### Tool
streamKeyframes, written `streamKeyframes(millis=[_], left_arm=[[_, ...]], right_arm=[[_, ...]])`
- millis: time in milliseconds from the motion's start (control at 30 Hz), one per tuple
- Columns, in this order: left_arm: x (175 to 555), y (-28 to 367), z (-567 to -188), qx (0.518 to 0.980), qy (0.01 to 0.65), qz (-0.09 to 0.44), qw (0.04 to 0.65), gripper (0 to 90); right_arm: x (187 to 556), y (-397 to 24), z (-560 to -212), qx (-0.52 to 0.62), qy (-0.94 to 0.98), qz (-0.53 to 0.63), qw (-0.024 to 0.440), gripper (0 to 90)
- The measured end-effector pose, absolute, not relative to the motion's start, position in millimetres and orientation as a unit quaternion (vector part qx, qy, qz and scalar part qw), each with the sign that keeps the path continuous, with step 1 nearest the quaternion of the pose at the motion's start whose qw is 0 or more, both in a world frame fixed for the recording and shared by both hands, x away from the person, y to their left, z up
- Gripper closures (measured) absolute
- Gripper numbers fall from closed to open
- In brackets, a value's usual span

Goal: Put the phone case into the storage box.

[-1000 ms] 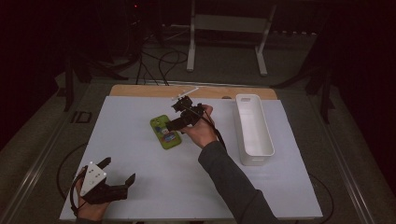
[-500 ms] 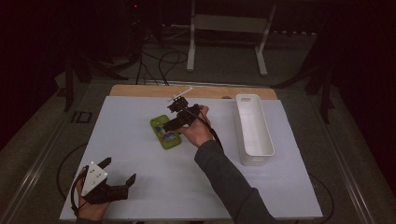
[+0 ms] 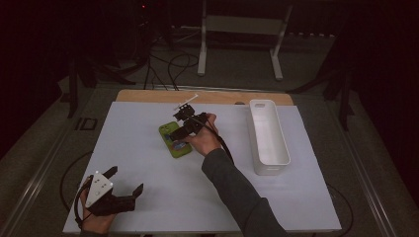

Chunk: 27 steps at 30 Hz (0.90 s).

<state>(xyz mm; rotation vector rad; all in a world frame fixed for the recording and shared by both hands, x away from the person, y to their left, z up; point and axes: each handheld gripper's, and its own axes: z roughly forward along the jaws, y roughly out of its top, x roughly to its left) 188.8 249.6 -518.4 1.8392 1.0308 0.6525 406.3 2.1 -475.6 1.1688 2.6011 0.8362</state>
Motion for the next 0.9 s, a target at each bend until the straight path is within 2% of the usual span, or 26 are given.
streamKeyframes(millis=[900], left_arm=[[188, 251, -518, 0.742, 0.418, 0.265, 0.452, 0.0]], right_arm=[[410, 20, -500, 0.402, 0.874, 0.264, 0.067, 7.8]])
